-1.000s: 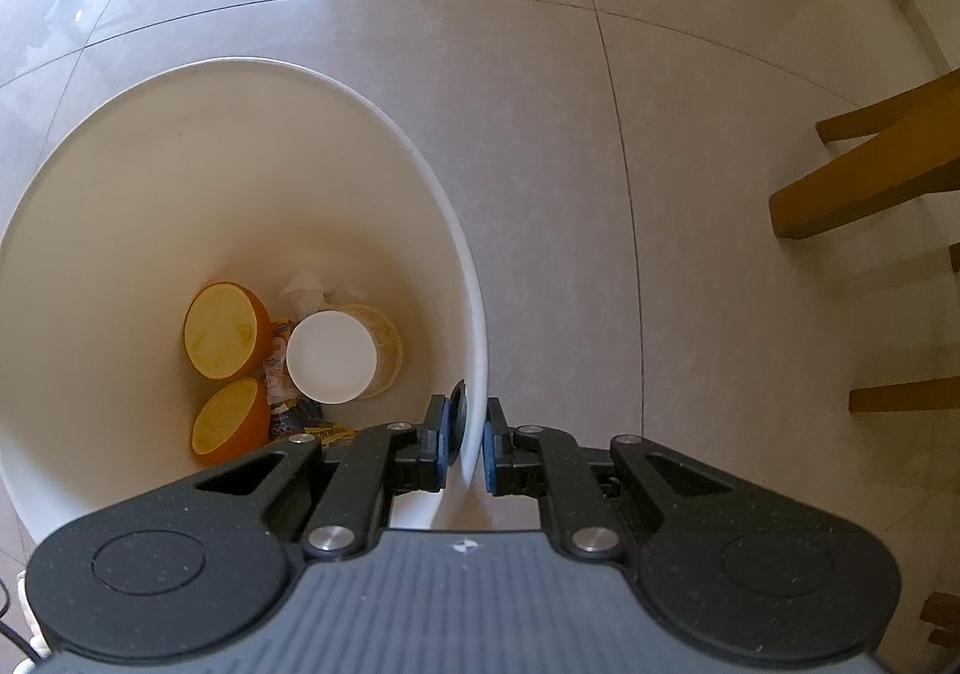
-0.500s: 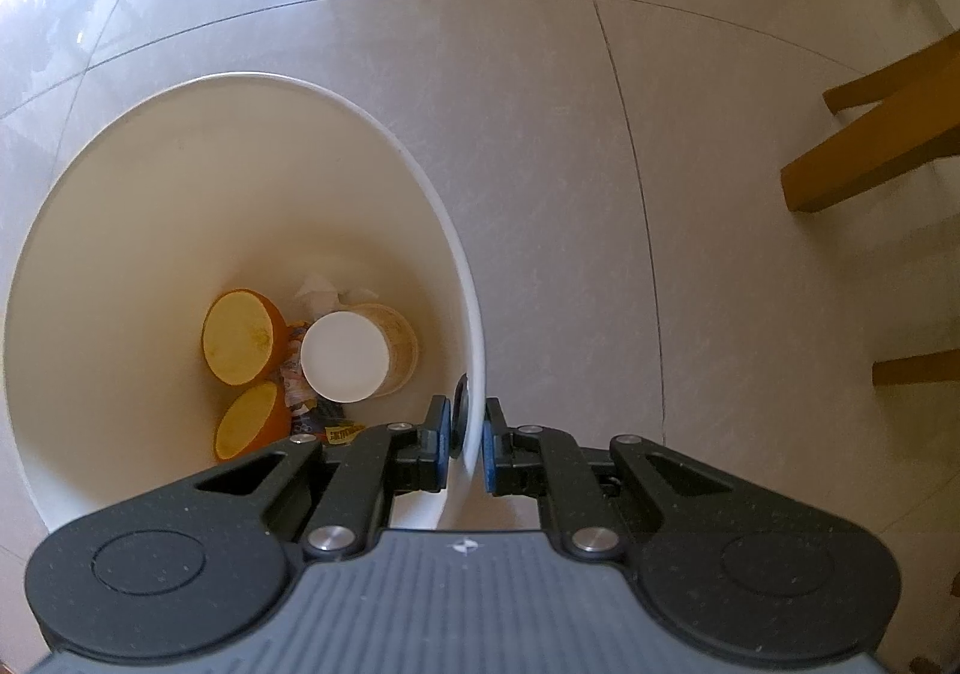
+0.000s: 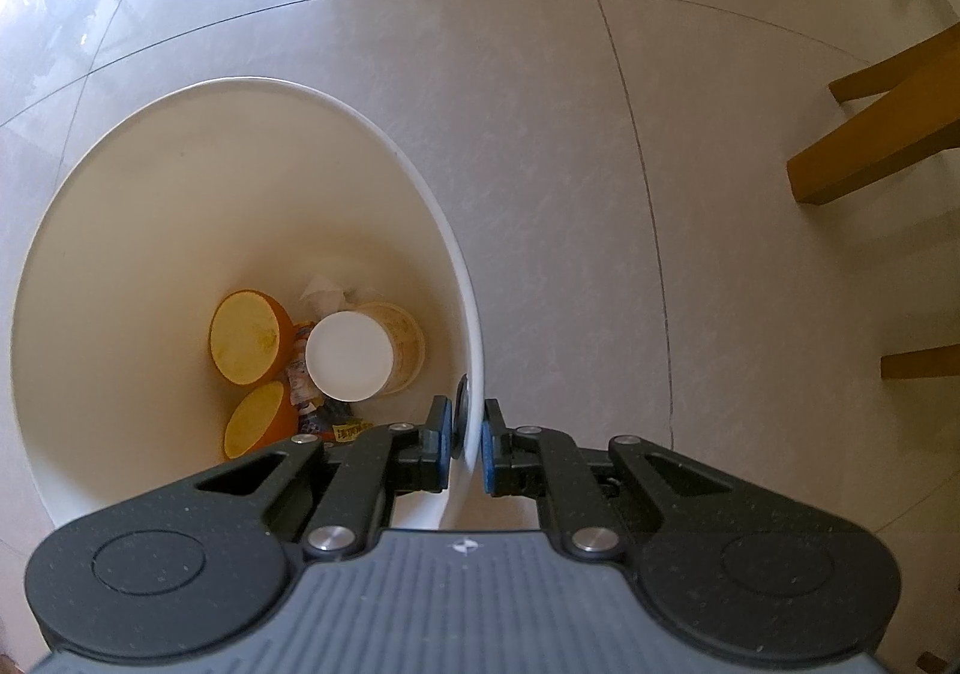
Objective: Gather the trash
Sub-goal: 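Carry the crumpled foil over the wastebasket with the left tool and release it, then move the left tool back toward the remaining trash on the floor, then grasp the red-and-white snack wrapper with the left tool, then carry the wrapper over the wastebasket with the left tool and release it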
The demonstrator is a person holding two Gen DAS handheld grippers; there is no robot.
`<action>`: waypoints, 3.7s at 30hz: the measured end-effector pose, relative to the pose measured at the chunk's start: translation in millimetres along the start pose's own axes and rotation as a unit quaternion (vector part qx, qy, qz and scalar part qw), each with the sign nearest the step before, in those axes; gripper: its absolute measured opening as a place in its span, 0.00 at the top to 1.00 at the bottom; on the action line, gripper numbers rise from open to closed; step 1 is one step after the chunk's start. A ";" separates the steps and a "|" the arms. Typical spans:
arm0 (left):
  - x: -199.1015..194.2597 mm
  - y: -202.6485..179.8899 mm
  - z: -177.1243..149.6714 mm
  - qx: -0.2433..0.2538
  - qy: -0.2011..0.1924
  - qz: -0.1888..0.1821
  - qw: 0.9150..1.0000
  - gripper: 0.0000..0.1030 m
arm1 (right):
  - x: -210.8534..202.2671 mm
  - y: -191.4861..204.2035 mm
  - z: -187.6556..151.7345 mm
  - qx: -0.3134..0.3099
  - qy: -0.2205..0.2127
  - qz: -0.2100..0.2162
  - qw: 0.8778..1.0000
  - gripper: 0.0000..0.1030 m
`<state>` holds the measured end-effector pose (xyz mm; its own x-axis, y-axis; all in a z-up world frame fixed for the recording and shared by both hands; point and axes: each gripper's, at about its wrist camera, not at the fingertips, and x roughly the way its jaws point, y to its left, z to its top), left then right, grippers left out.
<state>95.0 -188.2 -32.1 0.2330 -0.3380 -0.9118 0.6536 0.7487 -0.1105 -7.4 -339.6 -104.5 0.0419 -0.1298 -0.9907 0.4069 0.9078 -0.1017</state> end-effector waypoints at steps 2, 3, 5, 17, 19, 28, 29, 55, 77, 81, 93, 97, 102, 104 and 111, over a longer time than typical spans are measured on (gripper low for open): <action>2.4 -17.1 12.4 0.019 -0.003 -0.011 1.000 0.63 | 0.1 -0.6 0.3 0.001 0.001 0.002 1.000 0.88; 4.2 -23.4 16.9 0.027 -0.004 -0.015 1.000 0.63 | -0.5 -0.8 0.6 0.001 0.001 0.003 1.000 0.88; 9.2 -36.0 24.1 0.040 -0.008 -0.022 0.999 0.59 | -0.7 -2.0 1.5 0.003 -0.001 0.005 1.000 0.88; 25.5 -40.7 26.6 0.037 -0.013 -0.017 0.999 0.19 | -4.4 -5.7 0.0 0.004 -0.002 0.011 1.000 0.88; 27.0 -37.3 25.3 0.036 -0.007 -0.008 0.999 0.19 | -4.3 -5.7 0.7 0.005 -0.002 0.011 1.000 0.88; 38.0 -24.9 8.7 0.029 0.011 0.018 0.999 0.15 | -3.4 -1.4 2.2 0.000 -0.001 0.003 1.000 0.88; 38.2 -22.7 5.7 0.026 0.013 0.017 0.999 0.15 | -3.4 -0.2 2.0 -0.002 -0.001 0.001 1.000 0.88; 81.2 132.7 -138.8 -0.233 0.044 0.123 0.964 0.09 | -4.1 12.5 -3.5 -0.004 -0.016 -0.033 0.999 0.88; 218.1 230.7 -248.7 -0.518 0.057 0.152 0.840 0.10 | -3.6 23.9 -8.8 -0.021 -0.024 -0.047 0.998 0.88; 234.1 230.1 -248.4 -0.502 0.060 0.173 0.845 0.12 | -4.9 24.4 -9.6 -0.021 -0.026 -0.046 0.998 0.88; 247.1 230.0 -261.7 -0.535 0.055 0.181 0.823 0.39 | -6.1 23.0 -10.8 -0.019 -0.027 -0.045 0.998 0.88; 241.2 228.9 -270.0 -0.535 0.047 0.183 0.824 0.48 | -6.3 23.2 -11.2 -0.020 -0.028 -0.045 0.998 0.88; 229.1 223.2 -269.4 -0.514 0.055 0.186 0.836 0.54 | -6.0 22.5 -11.1 -0.019 -0.027 -0.045 0.998 0.88; 216.0 222.1 -267.3 -0.496 0.060 0.185 0.847 0.54 | -6.1 22.2 -11.1 -0.017 -0.027 -0.045 0.998 0.88; 173.2 194.0 -241.1 -0.395 0.086 0.195 0.894 0.54 | -5.1 18.0 -10.5 -0.001 -0.021 -0.039 0.999 0.88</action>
<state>88.5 36.1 -306.9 0.1726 0.0782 -0.9819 -0.1815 0.9823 0.0463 -9.9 -318.4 -102.2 0.0479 -0.2157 -0.9753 0.4091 0.8950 -0.1779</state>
